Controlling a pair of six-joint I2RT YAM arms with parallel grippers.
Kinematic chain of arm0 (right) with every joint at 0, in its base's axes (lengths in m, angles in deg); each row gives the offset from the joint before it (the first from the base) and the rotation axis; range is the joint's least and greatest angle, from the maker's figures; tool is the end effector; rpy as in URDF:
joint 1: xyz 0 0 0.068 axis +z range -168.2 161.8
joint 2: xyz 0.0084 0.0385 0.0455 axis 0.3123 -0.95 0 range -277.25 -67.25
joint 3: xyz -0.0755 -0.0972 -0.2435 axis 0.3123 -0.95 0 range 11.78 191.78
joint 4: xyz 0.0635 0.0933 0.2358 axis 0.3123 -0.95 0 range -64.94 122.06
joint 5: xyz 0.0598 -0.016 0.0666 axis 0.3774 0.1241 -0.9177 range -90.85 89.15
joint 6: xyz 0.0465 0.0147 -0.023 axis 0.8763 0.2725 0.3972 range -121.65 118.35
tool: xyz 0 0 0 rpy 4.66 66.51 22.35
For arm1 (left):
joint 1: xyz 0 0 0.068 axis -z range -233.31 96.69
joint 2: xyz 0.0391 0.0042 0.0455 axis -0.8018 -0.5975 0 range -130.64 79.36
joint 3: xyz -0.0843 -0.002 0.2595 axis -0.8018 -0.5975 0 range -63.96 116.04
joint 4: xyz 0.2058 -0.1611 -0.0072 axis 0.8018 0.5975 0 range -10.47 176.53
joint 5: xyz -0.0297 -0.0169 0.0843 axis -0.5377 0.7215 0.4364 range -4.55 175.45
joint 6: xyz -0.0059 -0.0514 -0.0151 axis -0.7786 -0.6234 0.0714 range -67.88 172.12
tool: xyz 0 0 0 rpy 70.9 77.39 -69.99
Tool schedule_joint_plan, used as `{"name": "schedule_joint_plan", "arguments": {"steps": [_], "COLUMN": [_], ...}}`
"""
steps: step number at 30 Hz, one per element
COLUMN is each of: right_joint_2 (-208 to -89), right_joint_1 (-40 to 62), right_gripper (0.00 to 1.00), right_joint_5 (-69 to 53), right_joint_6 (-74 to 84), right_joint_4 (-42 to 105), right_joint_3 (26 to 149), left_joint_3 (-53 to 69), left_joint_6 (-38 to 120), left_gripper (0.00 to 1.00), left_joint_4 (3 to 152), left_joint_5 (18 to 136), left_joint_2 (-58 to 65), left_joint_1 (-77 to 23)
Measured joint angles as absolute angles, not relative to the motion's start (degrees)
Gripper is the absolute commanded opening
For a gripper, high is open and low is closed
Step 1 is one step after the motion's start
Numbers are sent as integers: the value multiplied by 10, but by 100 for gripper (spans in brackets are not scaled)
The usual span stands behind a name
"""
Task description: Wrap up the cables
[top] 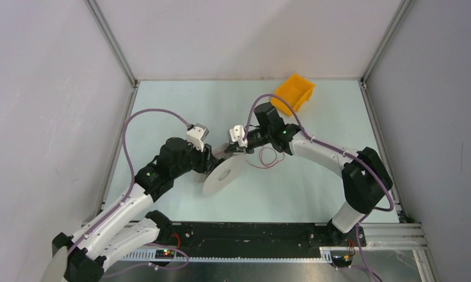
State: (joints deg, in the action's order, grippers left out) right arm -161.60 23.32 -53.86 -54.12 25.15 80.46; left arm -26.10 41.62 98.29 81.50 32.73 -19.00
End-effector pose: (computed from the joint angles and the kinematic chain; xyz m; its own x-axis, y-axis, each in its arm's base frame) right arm 0.2560 0.2648 0.2733 0.4702 -0.2208 -0.8545 -0.8697 -0.2804 -0.4062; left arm 0.1531 -0.1075 0.2768 -0.4870 0.1123 -0.8661 0.5329 0.8239 -0.1929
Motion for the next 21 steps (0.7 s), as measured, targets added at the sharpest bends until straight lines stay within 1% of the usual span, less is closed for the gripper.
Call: {"name": "schedule_joint_plan", "arguments": {"steps": [2,5,7,9,15,21], "right_joint_2": [-1618,-1623,-1626,-1628,-1634,-1638], "right_joint_1": [233,234,235,235,236,237], "right_gripper": [0,0,0,0,0,5], "right_joint_5": [-539,-539,-539,-540,-541,-541], "right_joint_6": [-539,-537,-534,-531,-527,-525], "right_joint_4": [255,261,265,267,272,276], "right_joint_3": [805,805,804,804,803,801], "left_joint_3": [-261,-261,-261,-261,-262,-262], "left_joint_6": [416,417,418,419,421,423], "left_gripper": [43,33,29,27,27,28], "left_joint_4": [981,980,980,980,981,990], "left_joint_5": [817,819,819,819,826,838], "left_joint_2": [324,322,323,325,334,337], "left_joint_1": [-190,-190,-190,-190,-190,-190]}}
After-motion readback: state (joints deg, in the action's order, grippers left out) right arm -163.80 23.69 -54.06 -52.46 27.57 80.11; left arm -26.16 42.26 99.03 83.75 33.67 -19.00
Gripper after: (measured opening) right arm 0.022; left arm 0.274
